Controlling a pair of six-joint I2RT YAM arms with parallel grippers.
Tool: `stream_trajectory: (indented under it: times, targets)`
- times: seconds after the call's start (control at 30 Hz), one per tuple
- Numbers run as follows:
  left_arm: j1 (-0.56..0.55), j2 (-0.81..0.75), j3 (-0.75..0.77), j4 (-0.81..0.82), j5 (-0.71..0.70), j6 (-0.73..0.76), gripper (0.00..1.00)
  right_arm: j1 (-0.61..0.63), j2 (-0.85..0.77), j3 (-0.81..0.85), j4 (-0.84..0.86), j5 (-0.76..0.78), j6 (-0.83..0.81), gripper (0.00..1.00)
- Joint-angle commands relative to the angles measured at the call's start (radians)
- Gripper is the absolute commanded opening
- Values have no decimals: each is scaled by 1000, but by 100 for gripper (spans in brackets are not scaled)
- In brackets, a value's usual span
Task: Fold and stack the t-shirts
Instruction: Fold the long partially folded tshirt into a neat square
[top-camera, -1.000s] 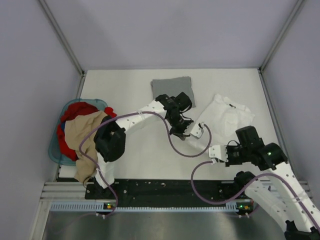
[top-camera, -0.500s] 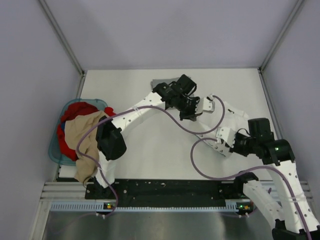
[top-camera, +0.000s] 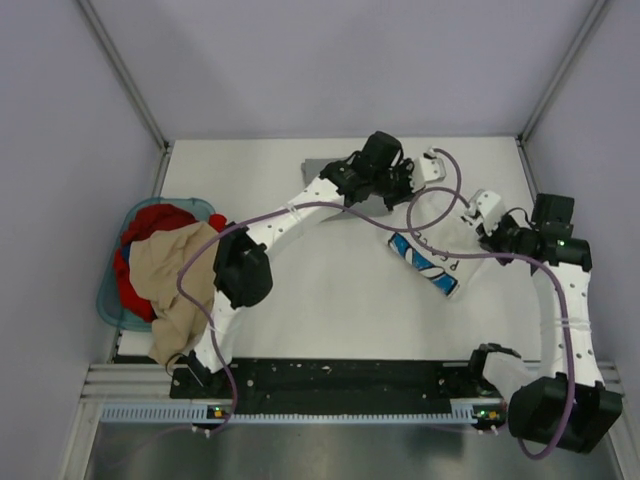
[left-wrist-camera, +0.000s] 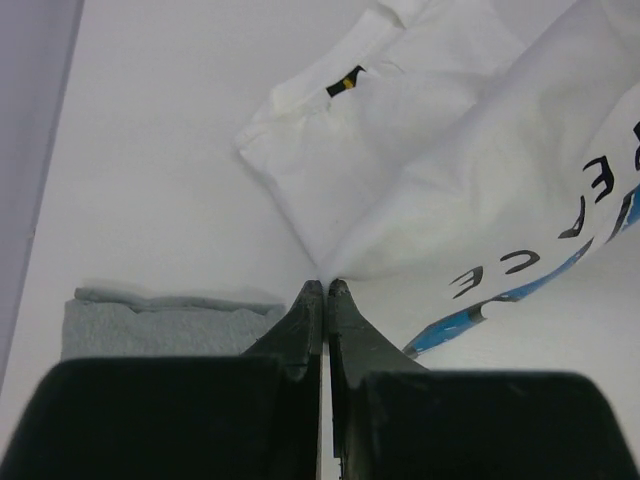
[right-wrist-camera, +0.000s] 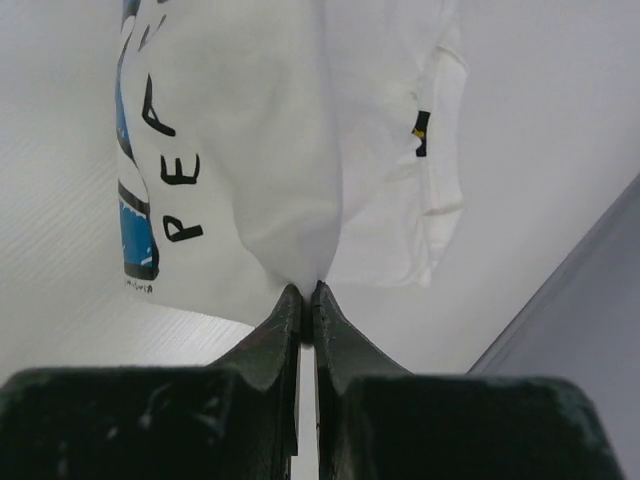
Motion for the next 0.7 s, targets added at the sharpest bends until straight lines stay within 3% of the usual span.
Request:
stream_trajectory:
  times: [0.0, 0.2, 0.37, 0.67]
  targets:
    - [-8, 41, 71, 213, -18, -59, 0, -88, 45, 114, 105, -115, 31, 0]
    - [-14, 96, 114, 335, -15, -51, 0, -136, 140, 146, 142, -107, 34, 0]
    - [-22, 197, 175, 466, -107, -106, 0, -213, 179, 138, 272, -130, 86, 0]
    - [-69, 314, 198, 628, -211, -117, 0, -234, 283, 112, 441, -77, 125, 0]
